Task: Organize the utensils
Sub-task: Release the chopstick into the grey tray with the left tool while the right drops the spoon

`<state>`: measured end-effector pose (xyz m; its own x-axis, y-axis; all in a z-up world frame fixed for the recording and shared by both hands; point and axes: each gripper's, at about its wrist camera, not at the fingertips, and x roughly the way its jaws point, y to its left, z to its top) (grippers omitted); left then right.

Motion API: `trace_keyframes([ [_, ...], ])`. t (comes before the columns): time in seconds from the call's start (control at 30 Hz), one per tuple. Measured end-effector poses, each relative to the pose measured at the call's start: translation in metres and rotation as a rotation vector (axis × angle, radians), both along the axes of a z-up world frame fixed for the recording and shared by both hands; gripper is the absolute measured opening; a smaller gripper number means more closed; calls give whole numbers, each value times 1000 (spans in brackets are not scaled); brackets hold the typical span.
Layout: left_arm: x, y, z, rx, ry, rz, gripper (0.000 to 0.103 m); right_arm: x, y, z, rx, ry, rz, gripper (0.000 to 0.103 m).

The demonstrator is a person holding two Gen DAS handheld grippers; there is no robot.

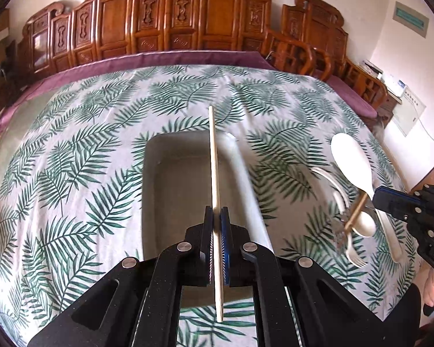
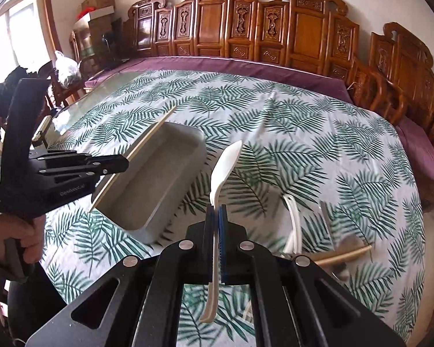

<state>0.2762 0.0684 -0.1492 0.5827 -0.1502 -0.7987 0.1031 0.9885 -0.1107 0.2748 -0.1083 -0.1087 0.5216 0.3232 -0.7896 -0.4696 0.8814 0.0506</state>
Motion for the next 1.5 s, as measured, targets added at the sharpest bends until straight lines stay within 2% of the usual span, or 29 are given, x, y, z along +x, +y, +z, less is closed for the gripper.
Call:
trace_keyframes([
  [0.33,7,14,-11,-16,18,4,5,10,43,-5,-11,12,44,4],
  [0.43,2,19,-10,-14,17,9,10,12,54,-8,-13,16,55,4],
  [0.9,-44,49,14,15,-87,25,14,34,95,-30,49,66,53,4],
  [0.97,-46,51,15,25,-93,26,20,40,100,-37,56,88,49,4],
  [1.2,-47,62,21,31,-109,40,21,56,112,-52,48,110,34,4],
  [1.5,-49,66,26,23,-122,47,21,65,117,-50,71,107,15,4],
])
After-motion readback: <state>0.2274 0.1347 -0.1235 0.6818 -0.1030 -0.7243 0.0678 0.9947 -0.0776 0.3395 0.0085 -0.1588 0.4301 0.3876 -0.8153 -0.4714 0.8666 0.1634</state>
